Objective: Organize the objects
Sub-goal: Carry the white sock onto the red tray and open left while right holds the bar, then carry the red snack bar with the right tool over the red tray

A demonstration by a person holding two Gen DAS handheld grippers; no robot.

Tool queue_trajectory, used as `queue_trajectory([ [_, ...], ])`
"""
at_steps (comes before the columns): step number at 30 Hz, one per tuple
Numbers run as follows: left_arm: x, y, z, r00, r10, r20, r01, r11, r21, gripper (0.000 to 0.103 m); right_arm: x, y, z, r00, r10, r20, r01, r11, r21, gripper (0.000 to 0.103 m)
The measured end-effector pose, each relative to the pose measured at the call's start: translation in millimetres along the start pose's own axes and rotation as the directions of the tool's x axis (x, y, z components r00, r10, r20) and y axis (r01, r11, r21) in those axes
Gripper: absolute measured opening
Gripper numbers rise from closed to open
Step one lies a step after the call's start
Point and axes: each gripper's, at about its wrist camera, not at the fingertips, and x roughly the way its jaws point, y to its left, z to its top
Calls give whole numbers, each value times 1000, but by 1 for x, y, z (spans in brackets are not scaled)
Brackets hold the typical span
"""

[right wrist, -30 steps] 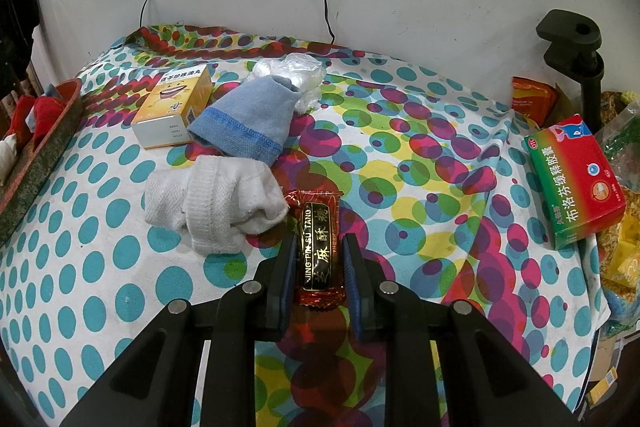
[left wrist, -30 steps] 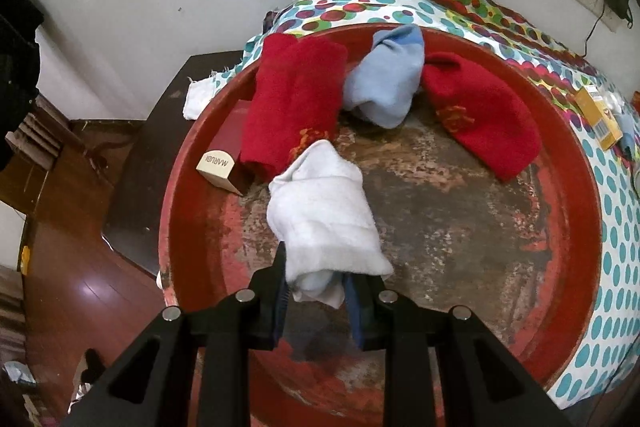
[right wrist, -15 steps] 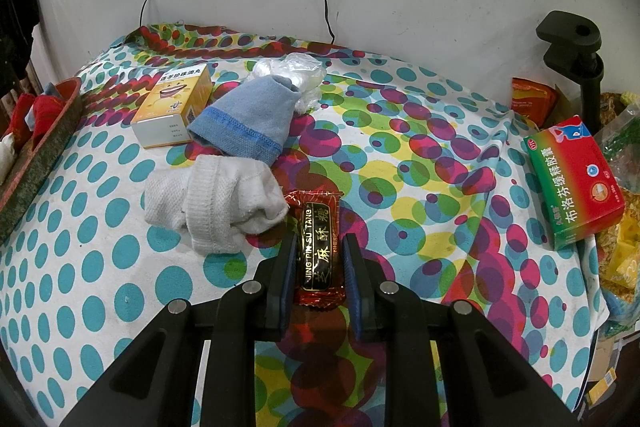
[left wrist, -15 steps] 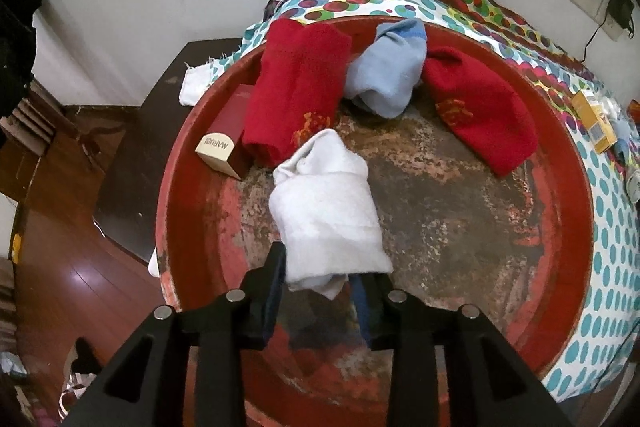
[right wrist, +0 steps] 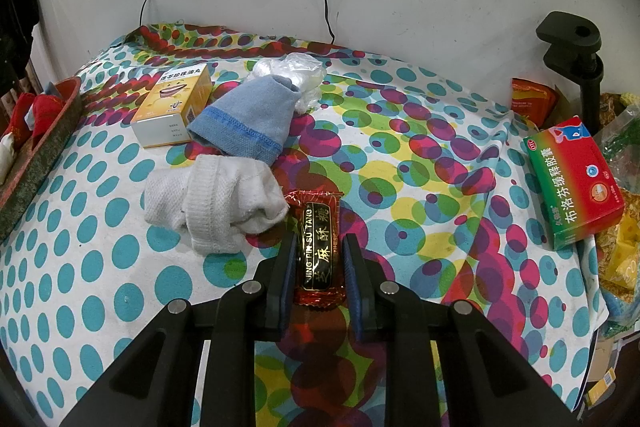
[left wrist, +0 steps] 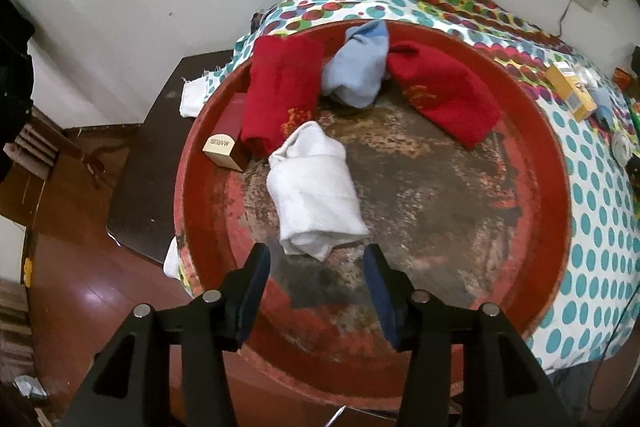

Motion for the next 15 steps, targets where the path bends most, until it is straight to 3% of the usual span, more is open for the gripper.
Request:
queue_trajectory([
  [8,-21,-7,-9,999,-31,24,31,999,-10,50,2,-1,2,1000,-19,1,19,1000,-17,22],
  [15,-43,-25,-21,995,-30,91,31,1000,-4,50,2,-4,3,1000,-14,1,14,1000,-14,21],
])
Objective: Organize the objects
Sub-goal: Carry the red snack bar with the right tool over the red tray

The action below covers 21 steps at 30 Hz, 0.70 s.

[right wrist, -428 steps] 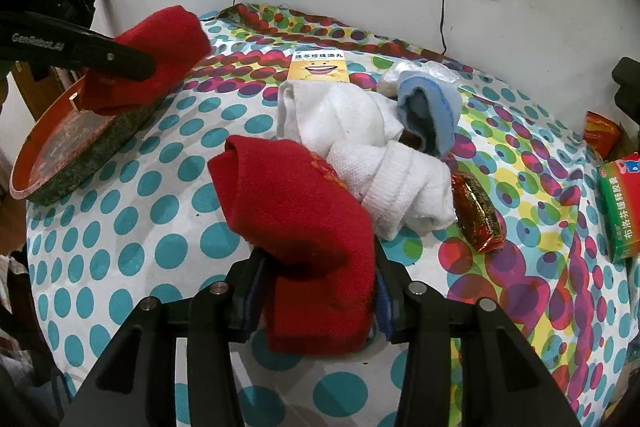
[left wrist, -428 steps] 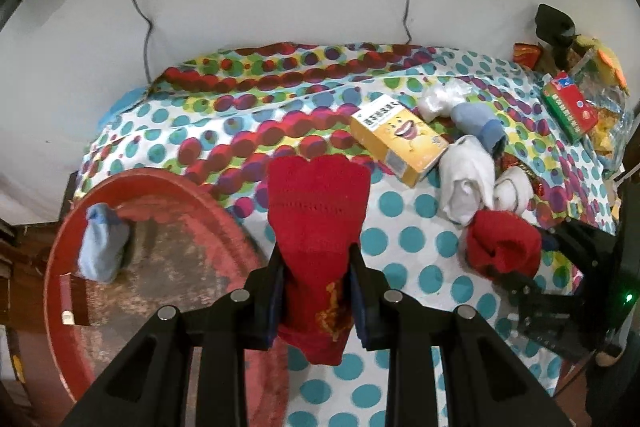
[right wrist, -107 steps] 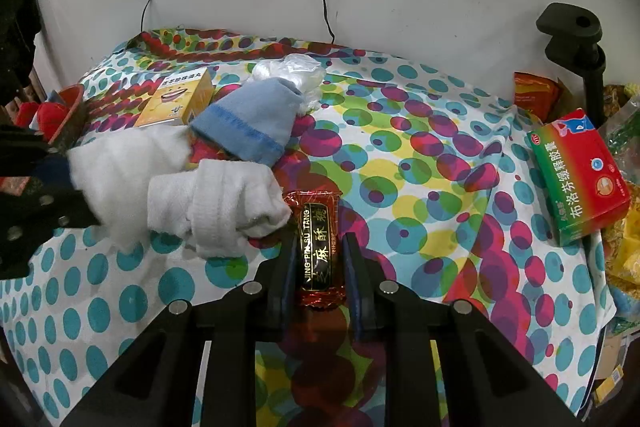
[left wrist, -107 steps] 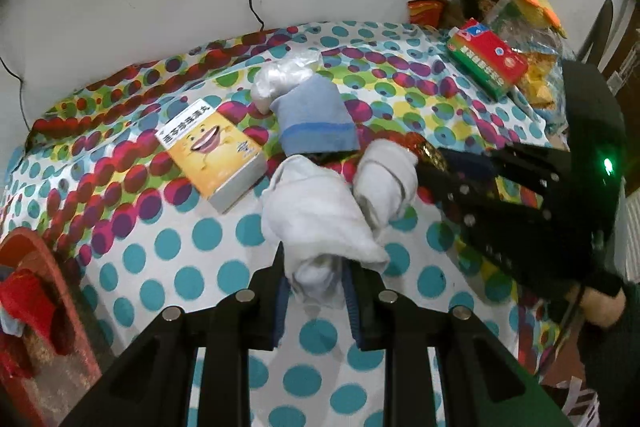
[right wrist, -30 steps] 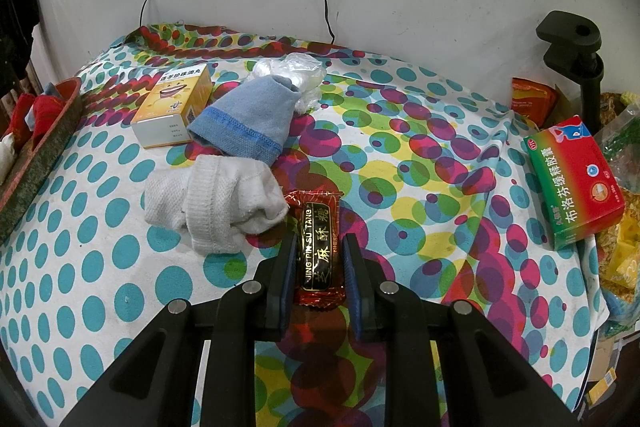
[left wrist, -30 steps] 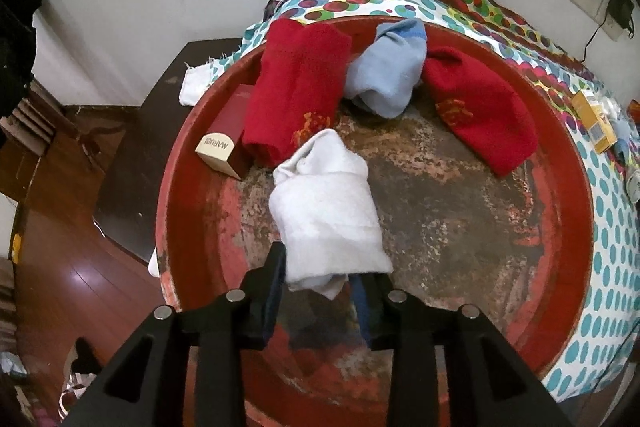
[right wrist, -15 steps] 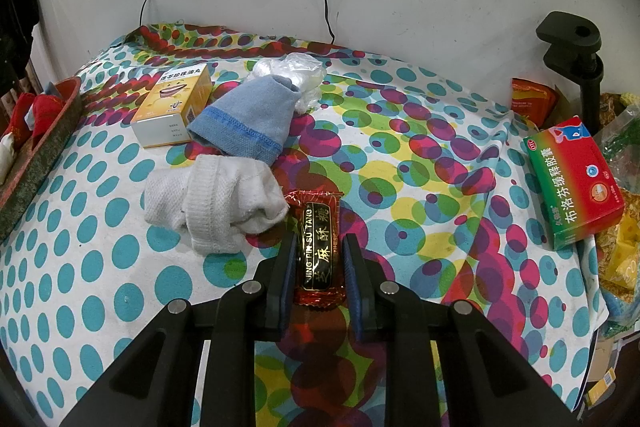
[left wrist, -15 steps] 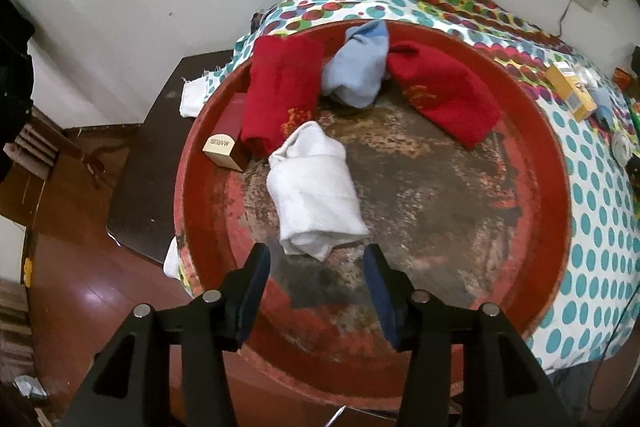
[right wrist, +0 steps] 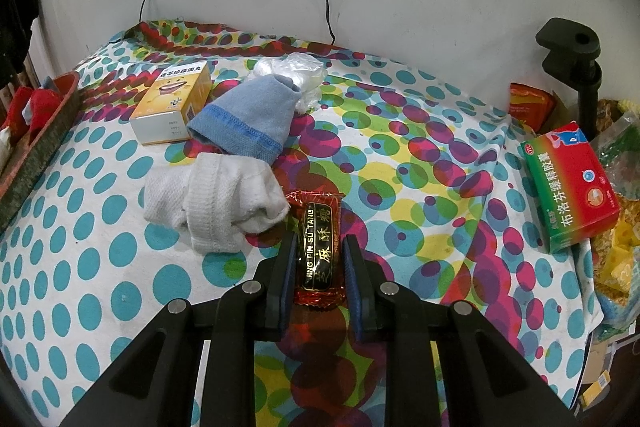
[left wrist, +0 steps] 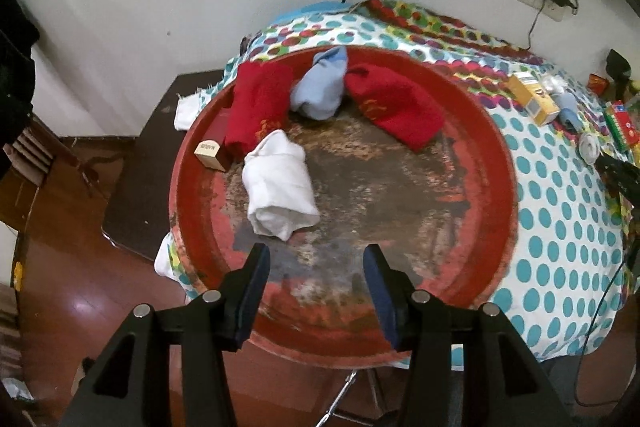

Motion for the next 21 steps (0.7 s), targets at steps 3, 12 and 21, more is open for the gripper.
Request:
queue_trajectory([
  [3,-8,-12,-7,1000,10,28,-10,1000,27,50,-1,0,-1,1000,26,1,-26,999,21,21],
  [12,-17,-38,-3,991,-59,124,56,998,24,50,-3,-2,-3,1000,25,3,-25,999,22,21],
  [21,10,-48,23,981,-69,183,66,998,26,50,-5,3,-2,999,-20,-43,26,991,128,20],
])
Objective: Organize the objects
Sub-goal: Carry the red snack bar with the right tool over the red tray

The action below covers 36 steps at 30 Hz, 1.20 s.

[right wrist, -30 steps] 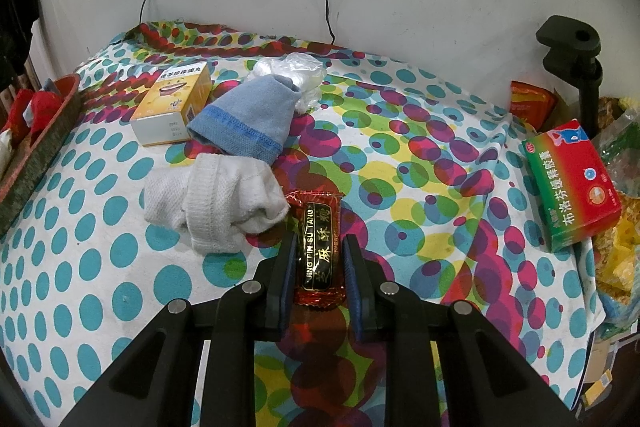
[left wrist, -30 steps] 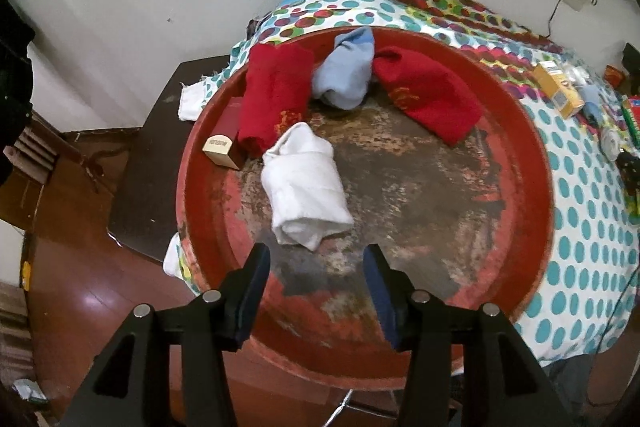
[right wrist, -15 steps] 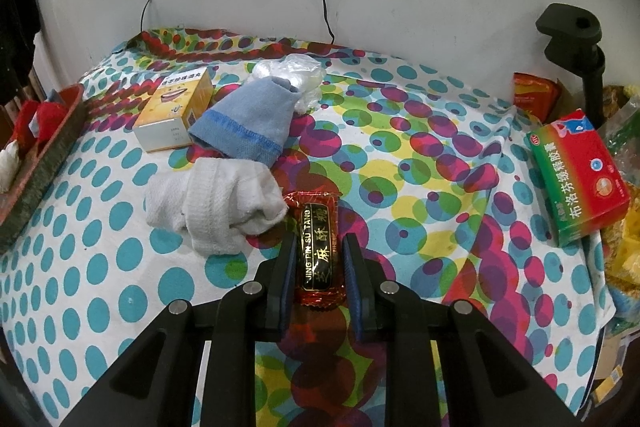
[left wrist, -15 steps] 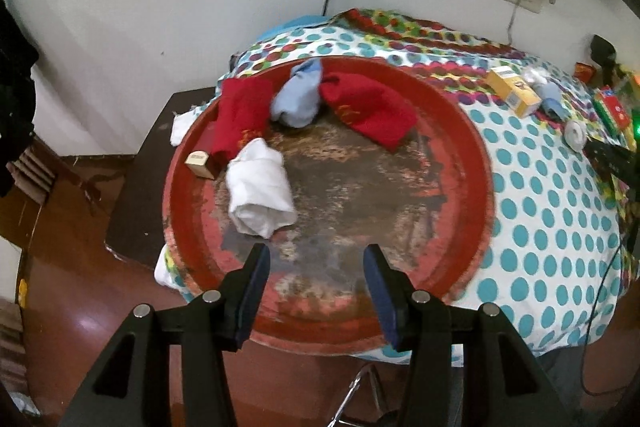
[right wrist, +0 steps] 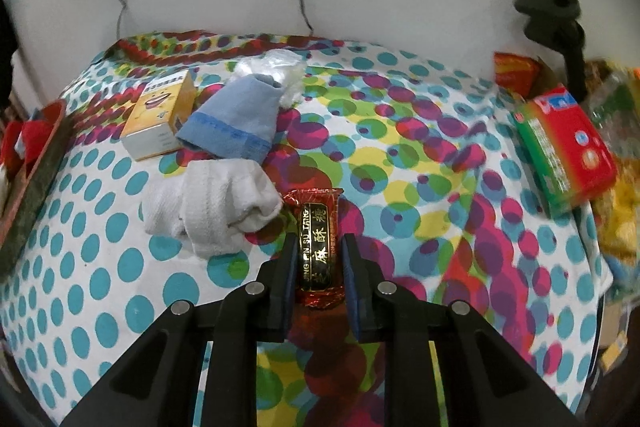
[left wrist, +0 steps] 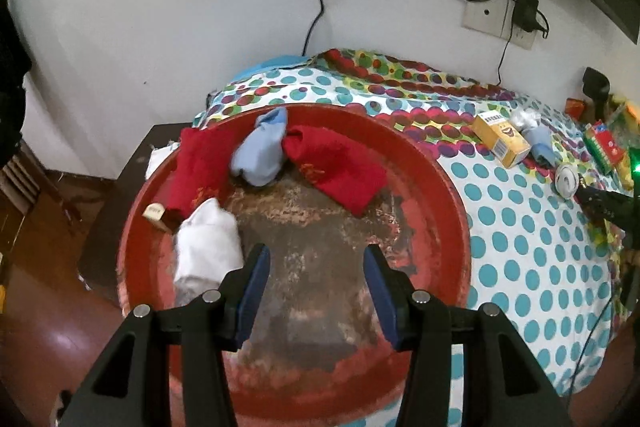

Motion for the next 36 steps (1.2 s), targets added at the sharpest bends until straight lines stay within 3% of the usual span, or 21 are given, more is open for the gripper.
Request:
queue_trajectory([
  [10,9,11,-8,1000,-16,27,16,1000,10,50,-30,-5,-19,1000,4,1,-5,985,170,20],
  [17,6,18,-9,999,-38,37,38,999,0,50,-70,19,-18,994,83,76,-97,973,208,20],
  [27,8,35,-9,1000,-21,21,22,999,-38,50,-88,106,3,978,187,95,-193,979,59,20],
  [36,0,49,-7,1000,-7,7,8,998,-62,50,-78,201,12,960,277,25,-273,955,-117,20],
])
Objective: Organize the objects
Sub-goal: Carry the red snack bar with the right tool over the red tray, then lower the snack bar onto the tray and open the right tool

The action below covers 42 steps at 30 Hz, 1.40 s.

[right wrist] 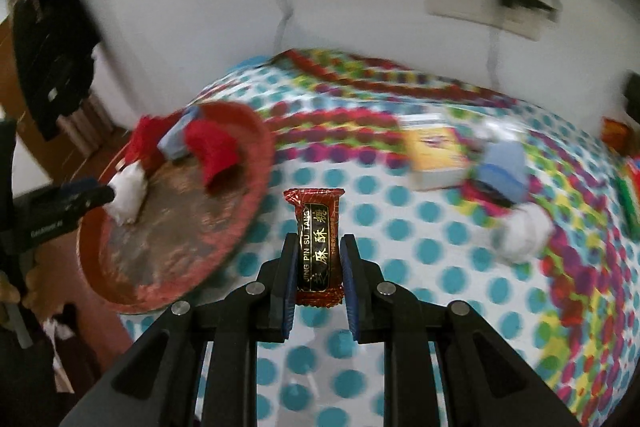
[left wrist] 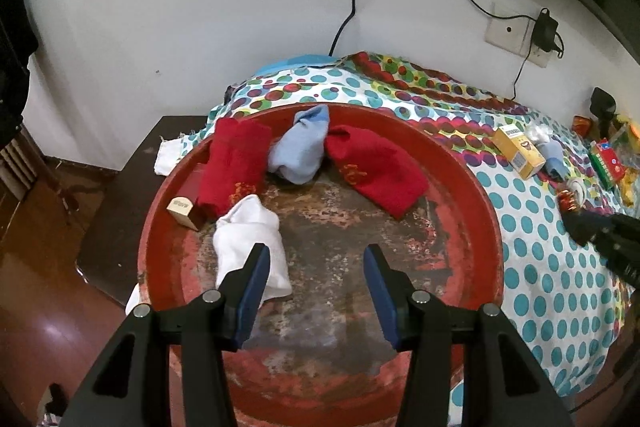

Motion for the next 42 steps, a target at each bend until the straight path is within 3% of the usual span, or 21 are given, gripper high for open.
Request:
queue_trajectory([
  [10,-10,7,2,1000,19,-15,-18,1000,12,50,40,90,0,995,67,-81,-80,981,-178,19],
  [18,-24,17,5,1000,10,1,-10,1000,5,50,69,138,-9,984,101,-148,-136,959,-247,20],
  [23,-32,30,7,1000,15,-17,-15,999,-40,50,82,161,-11,978,112,-176,-158,948,-277,20],
  [30,-55,55,8,999,32,21,-30,996,-90,50,92,184,-16,972,129,-198,-185,936,-299,20],
  [42,-53,77,6,1000,29,-7,-30,985,-167,52,110,220,-20,959,162,-234,-232,920,-315,20],
])
